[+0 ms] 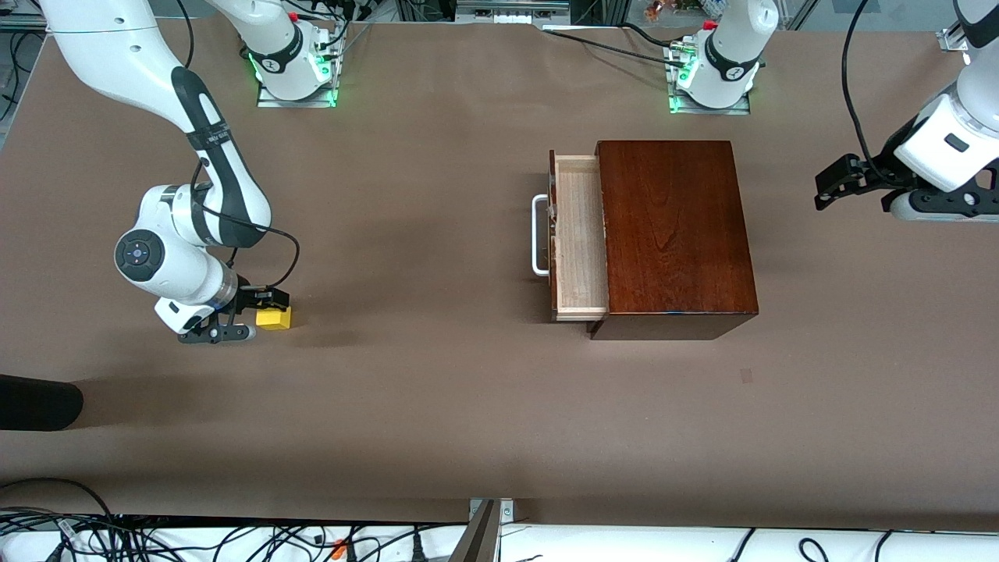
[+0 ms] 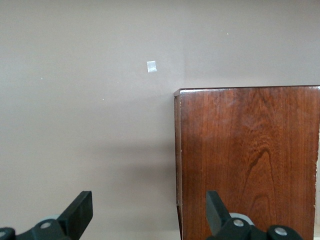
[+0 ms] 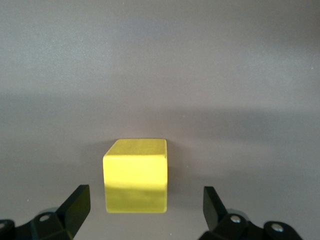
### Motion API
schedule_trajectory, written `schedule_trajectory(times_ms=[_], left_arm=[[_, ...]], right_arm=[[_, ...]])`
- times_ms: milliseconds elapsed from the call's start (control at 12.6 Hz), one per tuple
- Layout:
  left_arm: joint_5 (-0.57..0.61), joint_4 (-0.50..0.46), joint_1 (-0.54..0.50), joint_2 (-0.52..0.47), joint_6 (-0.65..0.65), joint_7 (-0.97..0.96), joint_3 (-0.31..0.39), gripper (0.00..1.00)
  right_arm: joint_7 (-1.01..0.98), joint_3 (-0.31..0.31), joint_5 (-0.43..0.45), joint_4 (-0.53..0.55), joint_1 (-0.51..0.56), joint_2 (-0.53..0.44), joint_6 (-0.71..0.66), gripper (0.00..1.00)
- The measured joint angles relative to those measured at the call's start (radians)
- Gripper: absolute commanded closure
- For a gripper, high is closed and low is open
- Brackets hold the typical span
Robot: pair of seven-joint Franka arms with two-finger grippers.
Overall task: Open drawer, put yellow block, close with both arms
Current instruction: 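Grasp the yellow cube with the right gripper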
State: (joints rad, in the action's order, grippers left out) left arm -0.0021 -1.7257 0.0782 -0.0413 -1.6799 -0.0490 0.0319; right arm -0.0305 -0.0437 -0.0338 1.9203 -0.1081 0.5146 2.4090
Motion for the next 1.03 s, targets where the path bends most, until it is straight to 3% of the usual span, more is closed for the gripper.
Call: schedule_trajectory(times_ms=[317,792,871,1030], left_arm=[[0.0,0.006,-0.002,-0.015,0.051,0.0,-0.005,0.0],[0.0,0.016,-0.001,-0.015,0.055,0.0,-0.013,0.0],[0.0,0.016,-0.001,-0.015,0.055,0.0,-0.014,0.0],[0.0,0.016,0.0,-0.015,0.055,0.0,-0.015,0.0]], right_arm=[[0.0,0.0,-0.001,0.002,0.0,0.023,0.031,0.12],[0.0,0.0,-0.001,0.002,0.0,0.029,0.039,0.53],[0.0,0.0,-0.001,0.001,0.0,0.029,0.04,0.58],[0.0,0.0,-0.001,-0.004,0.0,0.029,0.04,0.58]])
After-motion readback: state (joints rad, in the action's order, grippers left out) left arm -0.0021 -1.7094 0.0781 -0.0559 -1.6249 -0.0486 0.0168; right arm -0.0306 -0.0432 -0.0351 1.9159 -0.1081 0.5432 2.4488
